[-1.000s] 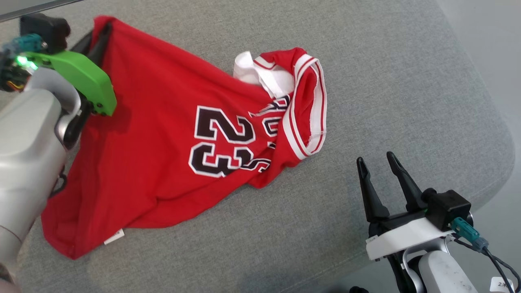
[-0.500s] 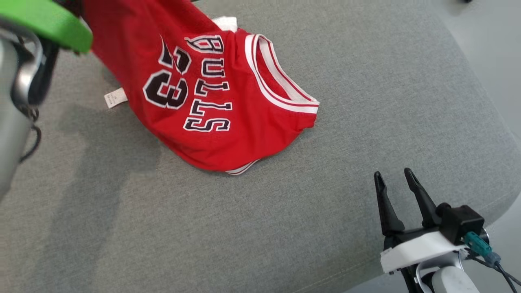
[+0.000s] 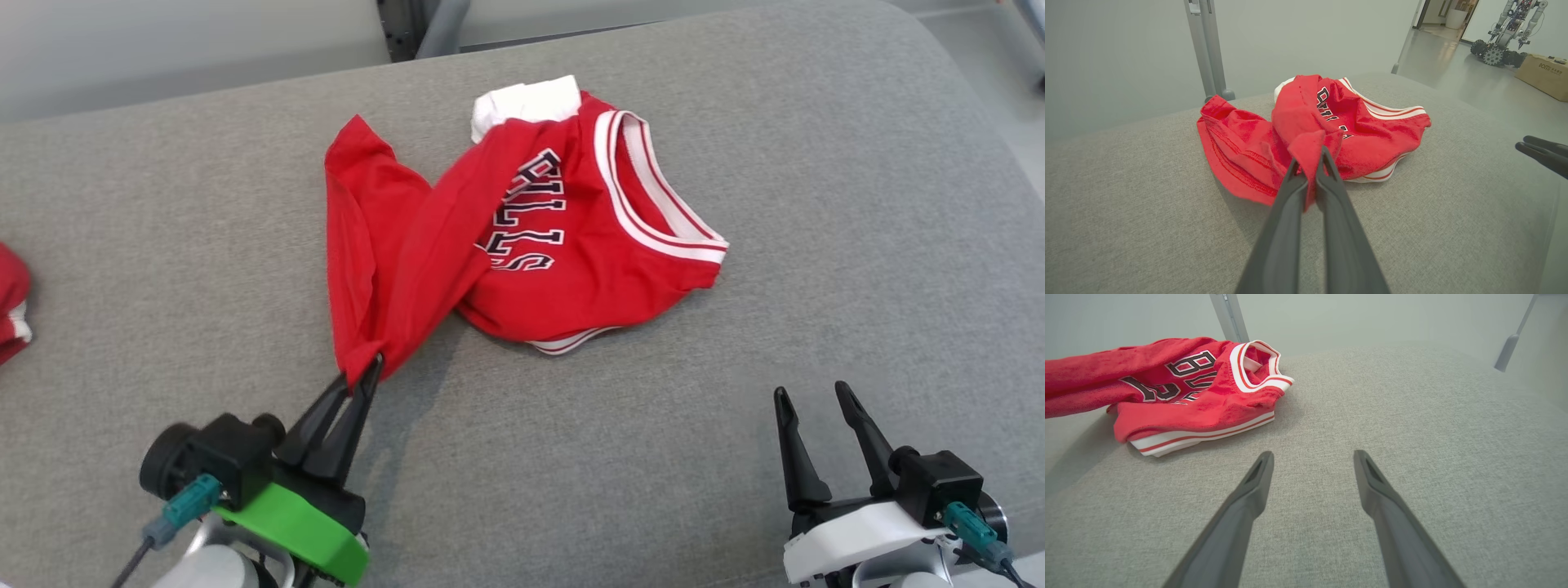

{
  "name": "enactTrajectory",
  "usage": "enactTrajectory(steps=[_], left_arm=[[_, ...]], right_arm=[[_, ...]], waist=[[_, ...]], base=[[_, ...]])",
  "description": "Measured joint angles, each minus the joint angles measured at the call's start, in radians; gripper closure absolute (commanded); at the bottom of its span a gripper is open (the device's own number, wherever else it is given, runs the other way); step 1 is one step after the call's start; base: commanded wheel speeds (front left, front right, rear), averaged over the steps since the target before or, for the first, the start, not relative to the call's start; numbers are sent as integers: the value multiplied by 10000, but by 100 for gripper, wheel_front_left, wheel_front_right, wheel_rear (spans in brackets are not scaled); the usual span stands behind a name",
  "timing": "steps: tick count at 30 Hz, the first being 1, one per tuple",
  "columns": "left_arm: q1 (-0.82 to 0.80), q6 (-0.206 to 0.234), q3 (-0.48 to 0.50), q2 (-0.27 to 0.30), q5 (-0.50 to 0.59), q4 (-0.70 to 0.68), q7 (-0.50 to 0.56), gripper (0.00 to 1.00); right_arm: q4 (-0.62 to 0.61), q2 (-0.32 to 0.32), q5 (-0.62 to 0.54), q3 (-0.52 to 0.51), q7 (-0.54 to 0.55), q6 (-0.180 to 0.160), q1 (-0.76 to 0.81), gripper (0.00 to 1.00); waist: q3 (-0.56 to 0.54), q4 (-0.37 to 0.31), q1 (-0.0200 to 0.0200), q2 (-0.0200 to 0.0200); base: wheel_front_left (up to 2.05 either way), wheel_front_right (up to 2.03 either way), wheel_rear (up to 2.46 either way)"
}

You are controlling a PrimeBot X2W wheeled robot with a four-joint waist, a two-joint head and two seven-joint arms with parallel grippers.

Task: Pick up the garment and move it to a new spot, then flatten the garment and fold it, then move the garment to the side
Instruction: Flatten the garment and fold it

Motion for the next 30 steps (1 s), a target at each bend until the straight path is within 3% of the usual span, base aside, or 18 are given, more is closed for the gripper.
enactTrajectory(steps=[3,7,12,14,21,22,23,24,30], left_arm=[[900,-290,648,-796,541,485,-2,97],[1988,-1028,1536,-1935,1260,1521,-2,97],[2929,-1893,3388,-3141,1931,2543,0,100],[3146,-2144,4100,-3532,2290,2801,-2,96],[3917,-2679,5440,-4408,3164,3768,-2,65],[3980,-2721,5563,-4533,3212,3898,-2,55],[4033,-2754,5672,-4629,3254,4008,-2,32],[4062,-2769,5772,-4717,3294,4103,-2,0],[4191,-2800,6241,-5102,2533,4719,-2,0]], right_arm=[[81,-4,-107,6,0,0,-28,0],[190,-6,-276,0,0,0,-19,0],[282,0,-362,-31,0,0,102,0],[336,-6,-378,-19,0,0,171,0],[456,-2,-376,140,0,0,214,0],[477,-4,-374,151,0,0,235,0],[493,-4,-374,155,0,0,268,0],[508,-2,-374,163,0,0,298,0],[566,0,-374,203,0,0,378,0]], waist=[[-54,423,0,0],[-151,938,0,0],[-344,1410,0,0],[-445,1526,0,0],[-735,1641,0,0],[-770,1632,0,0],[-802,1618,0,0],[-829,1599,0,0],[-977,1388,0,0]], base=[[0,0,0],[0,0,0],[0,0,0],[0,0,0],[0,0,0],[0,0,0],[0,0,0],[0,0,0],[0,0,0]])
